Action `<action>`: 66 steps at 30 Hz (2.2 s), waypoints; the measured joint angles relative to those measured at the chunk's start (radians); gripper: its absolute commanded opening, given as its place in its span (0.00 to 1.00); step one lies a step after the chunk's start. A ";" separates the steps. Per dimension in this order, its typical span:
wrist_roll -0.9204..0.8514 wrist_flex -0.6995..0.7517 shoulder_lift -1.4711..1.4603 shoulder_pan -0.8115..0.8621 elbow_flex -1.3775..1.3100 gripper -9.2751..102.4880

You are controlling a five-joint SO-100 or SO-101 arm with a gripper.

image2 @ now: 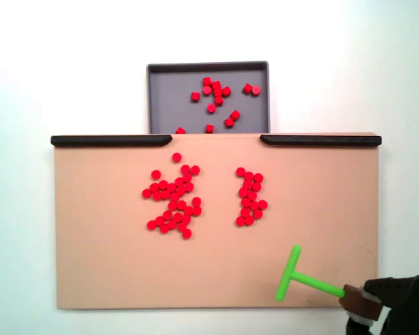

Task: Push granules from right to the grey container

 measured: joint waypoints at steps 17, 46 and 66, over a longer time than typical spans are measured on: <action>-0.018 0.005 -0.307 0.009 -0.284 0.08; -0.018 0.000 -0.549 -0.031 -0.485 0.08; -0.018 -0.035 -0.568 -0.072 -0.495 0.08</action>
